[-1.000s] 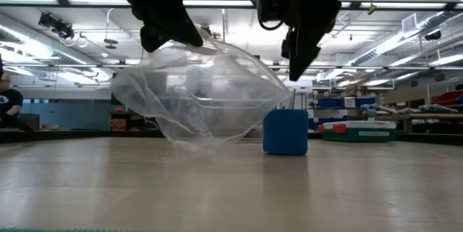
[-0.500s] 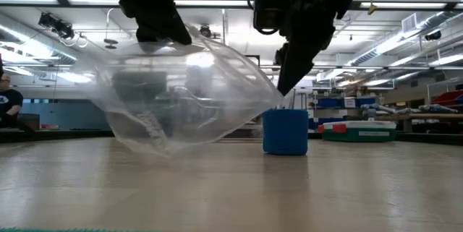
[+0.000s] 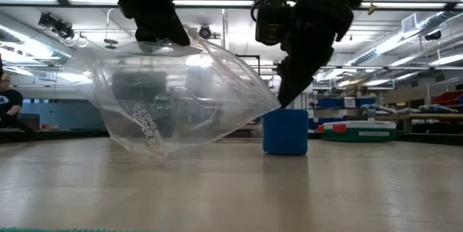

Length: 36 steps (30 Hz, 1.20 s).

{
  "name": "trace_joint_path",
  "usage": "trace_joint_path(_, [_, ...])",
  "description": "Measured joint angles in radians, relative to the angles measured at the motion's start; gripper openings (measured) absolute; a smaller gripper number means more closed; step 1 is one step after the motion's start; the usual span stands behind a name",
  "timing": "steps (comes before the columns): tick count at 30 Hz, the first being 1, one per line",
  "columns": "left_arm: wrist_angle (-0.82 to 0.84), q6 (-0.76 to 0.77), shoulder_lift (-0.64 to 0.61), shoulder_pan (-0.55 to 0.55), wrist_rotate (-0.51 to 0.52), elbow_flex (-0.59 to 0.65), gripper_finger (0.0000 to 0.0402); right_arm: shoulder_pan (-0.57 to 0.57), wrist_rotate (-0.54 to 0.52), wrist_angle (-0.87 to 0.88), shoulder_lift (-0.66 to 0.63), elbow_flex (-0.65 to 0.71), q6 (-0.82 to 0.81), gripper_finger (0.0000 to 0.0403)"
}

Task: Roll bandage

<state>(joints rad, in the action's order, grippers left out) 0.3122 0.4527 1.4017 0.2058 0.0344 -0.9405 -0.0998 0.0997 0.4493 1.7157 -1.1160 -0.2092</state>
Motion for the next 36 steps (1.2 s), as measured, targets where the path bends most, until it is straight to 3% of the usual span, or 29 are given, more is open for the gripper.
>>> trace_joint_path(15, [-0.002, 0.024, 0.000, 0.000, 0.001, 0.000, 0.0002, 0.005, -0.004, 0.011, 0.100, -0.010, 0.012, 0.0222])
trace_joint_path(19, [-0.001, 0.022, 0.000, 0.000, 0.001, 0.000, 0.0002, 0.013, -0.005, -0.003, 0.100, -0.010, 0.033, 0.0174])
trace_joint_path(27, [0.000, 0.023, 0.000, 0.000, 0.004, 0.000, 0.0002, 0.056, 0.092, -0.012, 0.100, -0.010, 0.035, 0.0016])
trace_joint_path(36, [-0.005, 0.029, 0.000, 0.000, 0.027, 0.000, 0.0002, 0.086, 0.173, -0.013, 0.030, -0.010, 0.045, 0.0019])
